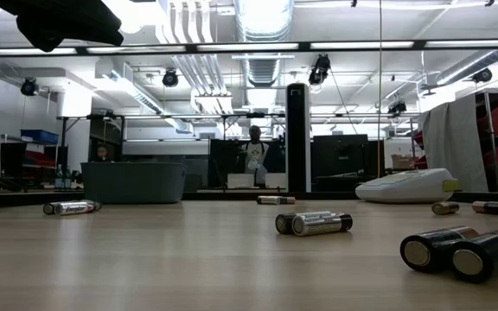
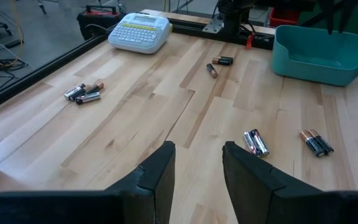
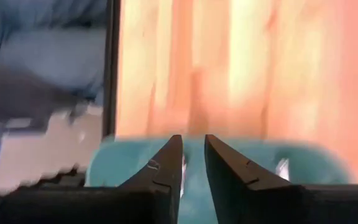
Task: Sort batteries
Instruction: Put the black battery into the blue bin
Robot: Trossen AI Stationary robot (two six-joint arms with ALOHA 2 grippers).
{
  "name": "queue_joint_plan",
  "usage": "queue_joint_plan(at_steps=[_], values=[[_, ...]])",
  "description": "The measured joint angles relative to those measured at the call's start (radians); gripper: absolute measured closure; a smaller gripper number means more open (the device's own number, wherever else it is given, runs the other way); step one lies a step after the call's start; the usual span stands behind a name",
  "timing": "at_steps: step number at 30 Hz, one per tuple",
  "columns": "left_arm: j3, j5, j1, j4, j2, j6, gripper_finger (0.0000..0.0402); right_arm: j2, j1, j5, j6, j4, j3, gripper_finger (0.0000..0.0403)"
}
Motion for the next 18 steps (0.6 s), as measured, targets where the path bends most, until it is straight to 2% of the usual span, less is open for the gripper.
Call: queue_joint_plan(at_steps=[5, 12, 18], values=[[0.000, 0.000, 0.000, 0.000, 0.000, 0.000, 0.0286, 0.000, -0.086, 0.126, -0.150, 0.005, 0.047, 0.0363], [0.000, 0.000, -0.001, 0.001, 0.000, -0.009, 0.0286, 0.000, -0.227, 0.264, -0.170, 0.005, 0.101, 0.0365], [0.000, 0.053, 0.000, 0.001, 0.000, -0.171, 0.0286, 0.000, -0.339, 0.347, -0.254, 0.004, 0.106, 0.0364]])
